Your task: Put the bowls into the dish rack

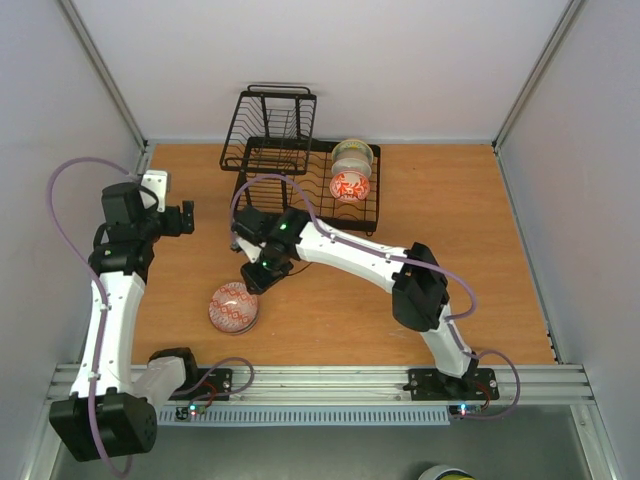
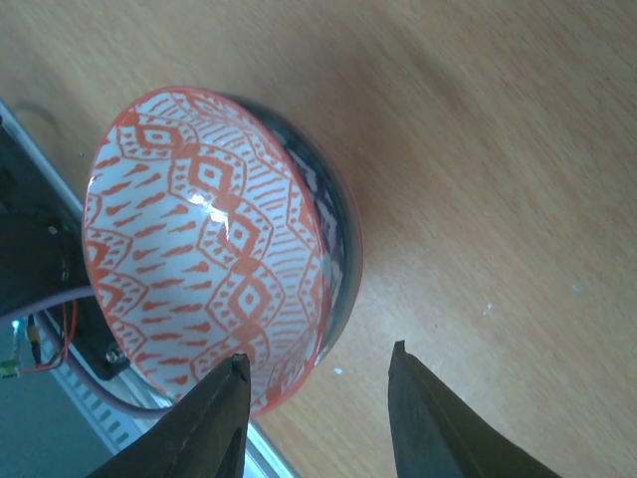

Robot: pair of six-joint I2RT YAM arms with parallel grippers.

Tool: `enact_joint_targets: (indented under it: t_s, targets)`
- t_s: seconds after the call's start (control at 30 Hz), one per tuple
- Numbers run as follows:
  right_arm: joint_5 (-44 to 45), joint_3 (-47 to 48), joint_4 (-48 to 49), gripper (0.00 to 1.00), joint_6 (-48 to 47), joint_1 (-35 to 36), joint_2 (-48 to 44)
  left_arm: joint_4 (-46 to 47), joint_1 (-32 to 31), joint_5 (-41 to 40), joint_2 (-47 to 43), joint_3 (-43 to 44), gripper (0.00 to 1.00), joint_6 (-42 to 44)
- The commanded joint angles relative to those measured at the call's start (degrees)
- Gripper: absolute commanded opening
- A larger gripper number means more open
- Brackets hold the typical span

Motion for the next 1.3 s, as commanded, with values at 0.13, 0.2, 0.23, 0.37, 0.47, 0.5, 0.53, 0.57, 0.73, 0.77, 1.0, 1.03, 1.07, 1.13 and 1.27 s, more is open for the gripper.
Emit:
enact_joint_targets:
  t_s: [0.13,0.2,0.23,0.37,0.47,0.5,0.53,0.57,0.73,0.77,1.0,1.03,1.07,1.13,1.27]
  targets:
    - [-0.03,5.48,-2.7,0.35,-1.75,1.01,5.09,0.8,0.25,1.44,0.49,1.65,0.99,-0.6]
    - [-0.01,6.31,-3.4,0.32,-1.95,1.27,6.01,0.8,0.25,1.5,0.61,1.73,0.99,-0.6]
    - [0.07,6.59,-3.58,0.3,-2.04,1.38,6.37,0.8,0.25,1.51,0.58,1.71,0.99,-0.6]
    - [0.91,7.19,-4.4,0.26,-2.36,1.93,7.3,0.54,0.23,1.89,0.56,1.9,0.99,-0.64]
    - [1.35,7.53,-4.91,0.24,-2.54,2.21,7.93,0.58,0.23,1.98,0.49,1.97,0.99,-0.65]
    - [1.47,7.64,-5.16,0.22,-2.65,2.34,8.1,0.54,0.25,1.99,0.46,1.99,0.99,-0.68]
    - [1.72,7.65,-5.28,0.2,-2.79,2.43,8.23,0.52,0.25,2.06,0.36,1.99,0.99,-0.68]
    - [1.94,7.65,-5.49,0.16,-2.97,2.6,8.25,0.45,0.25,2.07,0.34,2.0,0.99,-0.68]
    - [3.94,7.55,-6.54,0.01,-4.36,3.18,7.16,0.36,0.25,2.12,0.05,2.08,0.99,-0.77]
    - [4.28,7.37,-6.53,0.01,-4.65,3.19,6.74,0.31,0.25,2.15,0.02,2.08,0.99,-0.77]
    - [7.73,6.84,-4.9,0.01,-5.78,3.21,2.01,0.44,0.23,2.07,-0.04,2.08,0.99,-0.99]
    - [8.15,7.06,-4.72,0.01,-6.02,3.26,1.47,0.38,0.25,2.08,-0.12,2.08,0.99,-0.89]
    - [8.36,7.08,-4.31,0.01,-6.16,3.32,0.95,0.42,0.25,2.07,-0.21,2.13,1.0,-0.86]
    - [8.85,7.03,-3.32,0.01,-6.65,3.22,-0.46,0.28,0.25,1.99,-0.28,2.22,0.99,-0.79]
    - [10.77,6.49,-1.7,0.01,-7.64,3.19,-3.9,0.27,0.19,1.98,-0.31,2.17,0.99,-0.86]
